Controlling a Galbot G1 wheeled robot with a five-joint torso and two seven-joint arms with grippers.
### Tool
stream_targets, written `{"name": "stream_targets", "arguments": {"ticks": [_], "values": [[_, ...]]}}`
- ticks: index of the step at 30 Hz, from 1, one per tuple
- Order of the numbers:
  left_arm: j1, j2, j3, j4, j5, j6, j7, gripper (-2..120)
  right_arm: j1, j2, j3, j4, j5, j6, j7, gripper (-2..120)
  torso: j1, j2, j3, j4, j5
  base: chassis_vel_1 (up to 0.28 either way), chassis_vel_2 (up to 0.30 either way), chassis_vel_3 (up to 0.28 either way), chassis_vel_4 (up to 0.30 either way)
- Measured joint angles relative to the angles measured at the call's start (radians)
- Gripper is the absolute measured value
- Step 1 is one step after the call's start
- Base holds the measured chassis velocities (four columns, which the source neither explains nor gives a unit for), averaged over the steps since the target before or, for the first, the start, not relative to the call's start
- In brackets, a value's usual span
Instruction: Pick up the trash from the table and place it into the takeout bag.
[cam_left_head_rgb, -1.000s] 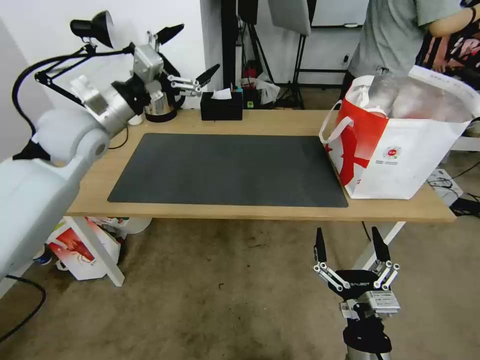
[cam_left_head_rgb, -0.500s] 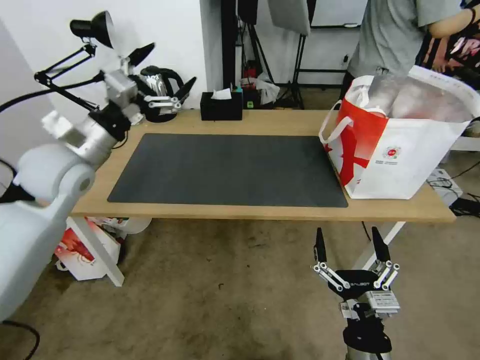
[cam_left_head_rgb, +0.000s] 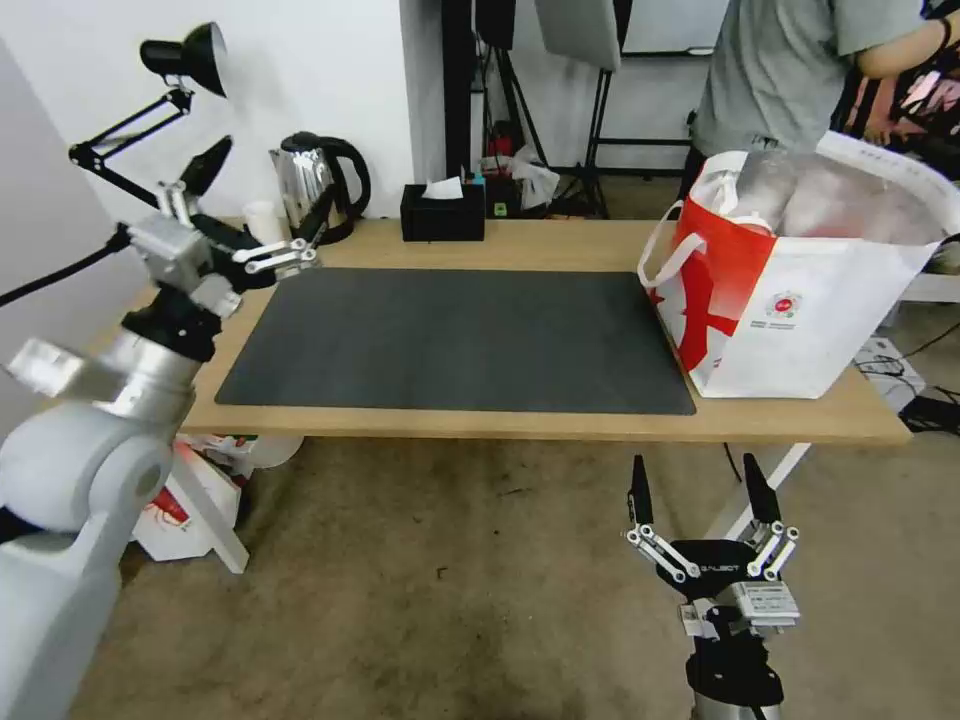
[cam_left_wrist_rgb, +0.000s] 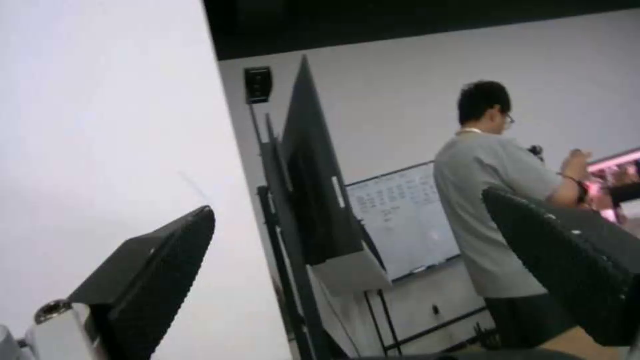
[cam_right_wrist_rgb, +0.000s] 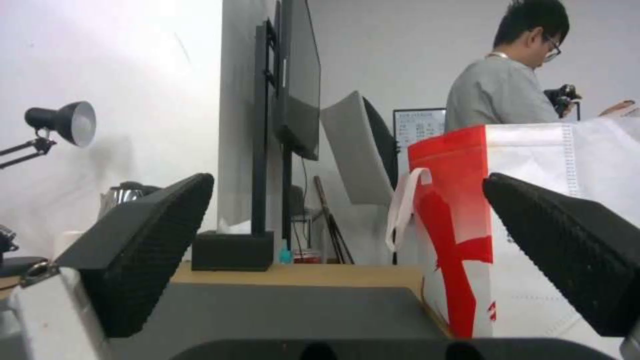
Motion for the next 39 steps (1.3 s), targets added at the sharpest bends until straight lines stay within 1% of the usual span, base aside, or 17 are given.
{"name": "stream_targets", "arguments": {"ticks": [3, 4, 5, 7, 8, 9, 10, 13, 19, 20, 22, 23, 27, 32, 35, 37, 39], "values": [[0.024, -0.026, -0.020, -0.016, 0.002, -0.001, 0.000, 100, 0.000, 0.000, 0.000, 0.000, 0.000, 0.000, 0.000, 100, 0.000, 0.000, 0.000, -0.0002, 0.0000, 0.000, 0.000, 0.000, 0.000], [0.051, -0.051, -0.037, -0.033, 0.005, -0.001, 0.000, 100, 0.000, 0.000, 0.000, 0.000, 0.000, 0.000, 0.000, 100, 0.000, 0.000, 0.000, -0.0002, 0.0001, 0.000, 0.000, 0.000, 0.000], [0.051, -0.051, -0.037, -0.033, 0.005, -0.001, 0.000, 100, 0.000, 0.000, 0.000, 0.000, 0.000, 0.000, 0.000, 100, 0.000, 0.000, 0.000, -0.0002, 0.0001, 0.000, 0.000, 0.000, 0.000], [0.110, -0.113, -0.068, -0.076, 0.013, -0.003, 0.000, 100, 0.000, 0.000, 0.000, 0.000, 0.000, 0.000, 0.000, 100, 0.000, 0.000, 0.000, -0.0003, 0.0000, 0.000, 0.000, 0.000, 0.000], [0.154, -0.147, -0.089, -0.101, 0.019, -0.004, -0.012, 100, 0.000, 0.000, 0.000, 0.000, 0.000, 0.000, 0.000, 100, 0.000, 0.000, 0.000, -0.0001, 0.0001, 0.000, 0.000, 0.000, 0.000], [0.183, -0.167, -0.103, -0.115, 0.020, -0.006, -0.024, 100, 0.000, 0.000, 0.000, 0.000, 0.000, 0.000, 0.000, 100, 0.000, 0.000, 0.000, 0.0001, 0.0000, 0.000, 0.000, 0.000, 0.000], [0.183, -0.167, -0.103, -0.115, 0.020, -0.006, -0.024, 100, 0.000, 0.000, 0.000, 0.000, 0.000, 0.000, 0.000, 100, 0.000, 0.000, 0.000, 0.0001, 0.0000, 0.000, 0.000, 0.000, 0.000], [0.264, -0.225, -0.141, -0.142, 0.021, -0.021, -0.030, 100, 0.000, 0.000, 0.000, 0.000, 0.000, 0.000, 0.000, 100, 0.000, 0.000, 0.000, -0.0001, 0.0000, 0.000, 0.000, 0.000, 0.000], [0.327, -0.287, -0.132, -0.143, 0.023, -0.052, -0.006, 100, 0.000, 0.000, 0.000, 0.000, 0.000, 0.000, 0.000, 100, 0.000, 0.000, 0.000, -0.0001, 0.0000, 0.000, 0.000, 0.000, 0.000], [0.327, -0.287, -0.132, -0.143, 0.023, -0.052, -0.006, 100, 0.000, 0.000, 0.000, 0.000, 0.000, 0.000, 0.000, 100, 0.000, 0.000, 0.000, -0.0001, 0.0000, 0.000, 0.000, 0.000, 0.000], [0.354, -0.319, -0.115, -0.132, 0.042, -0.081, 0.014, 100, 0.000, 0.000, 0.000, 0.000, 0.000, 0.000, 0.000, 100, 0.000, 0.000, 0.000, -0.0003, 0.0000, 0.000, 0.000, 0.000, 0.000], [0.354, -0.319, -0.115, -0.132, 0.042, -0.081, 0.014, 100, 0.000, 0.000, 0.000, 0.000, 0.000, 0.000, 0.000, 100, 0.000, 0.000, 0.000, -0.0003, 0.0000, 0.000, 0.000, 0.000, 0.000], [0.401, -0.364, -0.095, -0.100, 0.074, -0.160, 0.040, 100, 0.000, 0.000, 0.000, 0.000, 0.000, 0.000, 0.000, 100, 0.000, 0.000, 0.000, -0.0001, -0.0001, 0.000, 0.000, 0.000, 0.000], [0.434, -0.383, -0.079, -0.092, 0.082, -0.199, 0.047, 100, 0.000, 0.000, 0.000, 0.000, 0.000, 0.000, 0.000, 100, 0.000, 0.000, 0.000, -0.0001, -0.0001, 0.000, 0.000, 0.000, 0.000], [0.463, -0.413, -0.071, -0.089, 0.099, -0.245, 0.047, 100, 0.000, 0.000, 0.000, 0.000, 0.000, 0.000, 0.000, 100, 0.000, 0.000, 0.000, -0.0001, -0.0001, 0.000, 0.000, 0.000, 0.000], [0.473, -0.422, -0.069, -0.089, 0.104, -0.257, 0.046, 100, 0.000, 0.000, 0.000, 0.000, 0.000, 0.000, 0.000, 100, 0.000, 0.000, 0.000, -0.0002, 0.0000, 0.000, 0.000, 0.000, 0.000], [0.507, -0.446, -0.067, -0.090, 0.120, -0.292, 0.042, 100, 0.000, 0.000, 0.000, 0.000, 0.000, 0.000, 0.000, 100, 0.000, 0.000, 0.000, -0.0001, 0.0000, 0.000, 0.000, 0.000, 0.000]]}}
